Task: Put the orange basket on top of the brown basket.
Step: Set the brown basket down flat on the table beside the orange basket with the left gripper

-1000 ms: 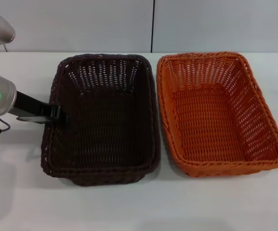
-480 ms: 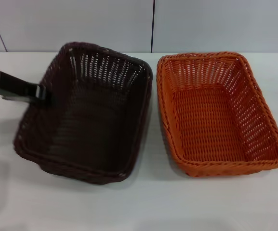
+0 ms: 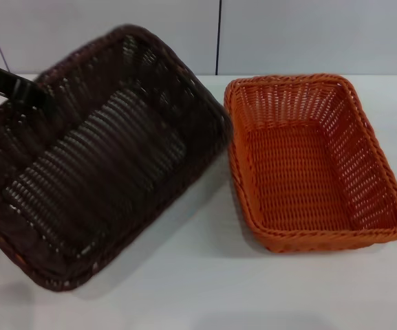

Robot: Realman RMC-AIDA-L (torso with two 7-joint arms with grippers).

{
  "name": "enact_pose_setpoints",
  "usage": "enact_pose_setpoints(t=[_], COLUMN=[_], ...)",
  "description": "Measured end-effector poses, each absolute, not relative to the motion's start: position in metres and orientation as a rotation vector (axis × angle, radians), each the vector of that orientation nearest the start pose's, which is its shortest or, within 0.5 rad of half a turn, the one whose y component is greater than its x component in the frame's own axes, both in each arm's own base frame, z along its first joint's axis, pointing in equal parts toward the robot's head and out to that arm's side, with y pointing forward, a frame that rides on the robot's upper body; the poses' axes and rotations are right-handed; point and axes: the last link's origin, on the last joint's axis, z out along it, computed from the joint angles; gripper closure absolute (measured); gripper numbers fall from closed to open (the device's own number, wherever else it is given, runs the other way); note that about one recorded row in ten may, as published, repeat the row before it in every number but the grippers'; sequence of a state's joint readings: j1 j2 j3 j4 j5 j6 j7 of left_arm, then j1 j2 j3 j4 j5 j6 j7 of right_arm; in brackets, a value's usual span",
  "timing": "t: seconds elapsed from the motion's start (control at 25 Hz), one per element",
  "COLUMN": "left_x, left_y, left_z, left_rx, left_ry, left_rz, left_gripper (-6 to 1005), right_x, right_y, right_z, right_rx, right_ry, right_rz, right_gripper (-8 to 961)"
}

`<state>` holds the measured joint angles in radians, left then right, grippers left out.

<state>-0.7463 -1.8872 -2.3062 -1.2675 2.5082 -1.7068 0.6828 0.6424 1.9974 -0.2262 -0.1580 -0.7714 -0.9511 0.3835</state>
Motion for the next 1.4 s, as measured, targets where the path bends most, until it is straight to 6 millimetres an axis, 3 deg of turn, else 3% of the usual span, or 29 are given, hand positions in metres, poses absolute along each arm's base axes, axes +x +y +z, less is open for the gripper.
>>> enact_pose_setpoints(t=[0.16,0.24,0.48,0.64,1.04,1.4], left_x=[-0.189,-0.185,-0.176,-0.156,-0.117,-0.103], left_y=[0.41,0.413,0.416,0.413,0.414,0.412], left_z=[0.116,0.086,0.05,0.026,-0.012,-0.024], left_rx=[-2.537,-2.656,-2.749,-2.83,-2.966,-3.025], left_ry=[-1.076,-1.038,-0.99,-0.912,-0.688,-0.605], left_rz=[0.122,0.14,0.172,0.151,0.04,-0.013], left_gripper=[766,760,744,733,706,681], right_x=[0.359,0.359,0.359,0.36,0.362,0.366], right_y=[0.404,0.404,0.404,0.404,0.401,0.397], right_z=[0.118,0.118,0.117,0.116,0.112,0.111], right_rx=[-1.138,-1.138,-1.139,-1.14,-1.144,-1.135], right_ry=[0.677,0.677,0.68,0.689,0.701,0.711], right_rz=[0.733,0.733,0.733,0.728,0.72,0.714], right_gripper=[384,384,383,382,382,383])
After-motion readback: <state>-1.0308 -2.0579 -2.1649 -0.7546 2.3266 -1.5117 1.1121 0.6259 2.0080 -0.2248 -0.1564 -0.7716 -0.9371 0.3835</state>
